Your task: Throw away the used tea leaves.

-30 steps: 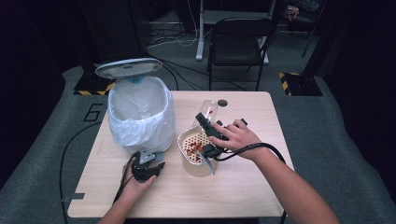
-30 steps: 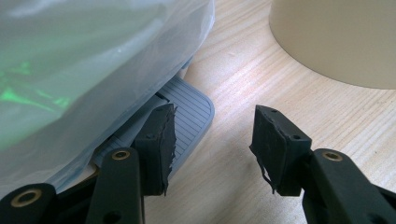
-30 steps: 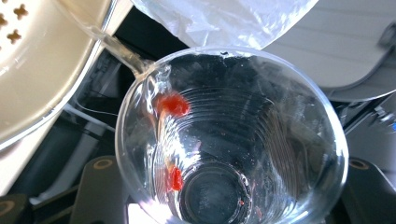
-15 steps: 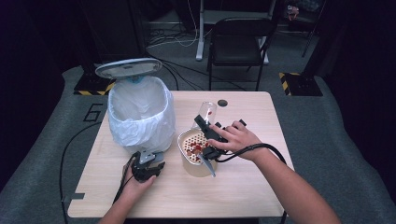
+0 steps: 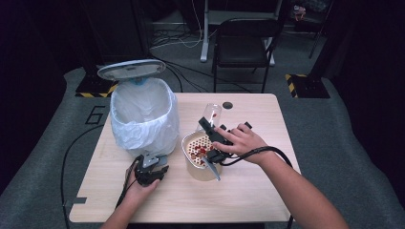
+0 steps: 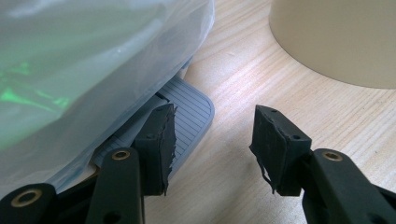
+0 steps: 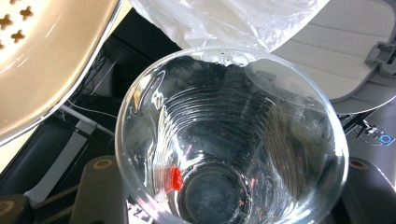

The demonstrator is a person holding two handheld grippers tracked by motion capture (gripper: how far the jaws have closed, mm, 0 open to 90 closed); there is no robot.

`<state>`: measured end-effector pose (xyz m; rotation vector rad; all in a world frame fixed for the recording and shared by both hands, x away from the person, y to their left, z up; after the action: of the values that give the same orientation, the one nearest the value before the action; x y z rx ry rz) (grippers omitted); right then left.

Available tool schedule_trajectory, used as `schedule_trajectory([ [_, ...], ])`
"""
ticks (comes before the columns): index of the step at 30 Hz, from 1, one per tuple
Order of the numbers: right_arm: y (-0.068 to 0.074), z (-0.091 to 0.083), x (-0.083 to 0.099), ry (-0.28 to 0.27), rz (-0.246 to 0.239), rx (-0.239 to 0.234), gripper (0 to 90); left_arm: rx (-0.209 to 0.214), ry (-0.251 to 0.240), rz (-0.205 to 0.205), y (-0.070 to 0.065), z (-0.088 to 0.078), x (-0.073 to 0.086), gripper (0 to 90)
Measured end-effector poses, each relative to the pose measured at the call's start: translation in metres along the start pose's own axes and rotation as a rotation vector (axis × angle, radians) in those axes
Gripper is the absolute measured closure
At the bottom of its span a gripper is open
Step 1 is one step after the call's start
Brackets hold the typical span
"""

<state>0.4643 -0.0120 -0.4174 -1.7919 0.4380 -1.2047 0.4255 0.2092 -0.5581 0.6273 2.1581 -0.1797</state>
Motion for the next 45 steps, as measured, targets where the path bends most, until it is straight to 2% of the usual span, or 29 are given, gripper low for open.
schedule_trajectory([
  [5, -0.001, 0.001, -0.001, -0.006, 0.002, -0.003, 38.2, -0.001, 0.000, 0.001, 0.000, 0.000, 0.000, 49.3],
  [7, -0.001, 0.001, -0.001, -0.006, 0.000, -0.001, 38.2, -0.001, -0.003, 0.020, 0.001, 0.000, 0.000, 49.3],
  [16, -0.004, 0.000, -0.002, -0.009, -0.002, 0.008, 38.2, -0.001, -0.005, 0.020, 0.001, 0.000, 0.000, 49.3],
  [21, -0.005, -0.001, -0.002, -0.020, 0.016, -0.002, 38.1, -0.001, -0.007, 0.020, 0.001, 0.000, 0.000, 49.3],
  [22, -0.003, -0.001, -0.003, -0.018, 0.057, -0.008, 38.1, -0.002, -0.006, 0.019, 0.001, 0.000, 0.000, 49.3],
  [23, 0.003, -0.003, 0.000, 0.001, 0.142, -0.042, 38.1, -0.001, -0.005, 0.017, 0.001, 0.000, 0.000, 49.3],
  [24, -0.007, -0.001, -0.002, -0.039, 0.077, -0.037, 38.0, -0.002, -0.001, 0.018, 0.001, 0.000, 0.000, 49.3],
  [25, -0.010, -0.001, -0.001, -0.041, 0.136, -0.032, 38.0, 0.000, -0.009, 0.008, 0.000, 0.001, 0.000, 49.3],
  [26, -0.016, -0.001, 0.001, -0.048, 0.169, -0.009, 38.0, -0.001, -0.005, 0.002, 0.000, 0.000, 0.000, 49.3],
  [27, -0.017, -0.002, 0.002, -0.049, 0.199, -0.013, 38.0, 0.000, -0.007, -0.004, -0.001, 0.000, 0.000, 49.3],
  [28, -0.020, -0.002, 0.003, -0.053, 0.208, -0.013, 38.0, 0.000, -0.006, -0.001, 0.000, 0.000, 0.000, 49.3],
  [30, -0.023, -0.002, 0.004, -0.067, 0.266, -0.028, 37.9, -0.001, -0.006, 0.019, 0.001, 0.000, 0.000, 49.3],
  [34, -0.029, -0.003, 0.008, -0.084, 0.372, -0.047, 37.9, -0.001, -0.006, 0.017, 0.001, 0.000, 0.000, 49.3],
  [38, -0.032, -0.002, 0.012, -0.097, 0.450, -0.067, 37.9, -0.001, -0.006, 0.017, 0.001, 0.000, 0.000, 49.3],
  [42, -0.032, 0.000, 0.017, -0.134, 0.607, -0.130, 37.9, -0.001, -0.006, 0.017, 0.001, 0.000, 0.000, 49.3],
  [45, -0.032, 0.001, 0.020, -0.127, 0.675, -0.161, 38.0, -0.002, 0.000, 0.019, 0.001, 0.000, 0.000, 49.3],
])
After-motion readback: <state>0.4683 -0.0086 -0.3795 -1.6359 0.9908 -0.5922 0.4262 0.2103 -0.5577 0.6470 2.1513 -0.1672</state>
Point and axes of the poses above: each handheld gripper's, and its own axes: z roughly forward along the jaws, x roughly out of its underside, y roughly to its left, the point moved 6 cm from there along z, roughly forward along the jaws, and after that the axes turned 6 degrees about -x, right-handed, at the moved point
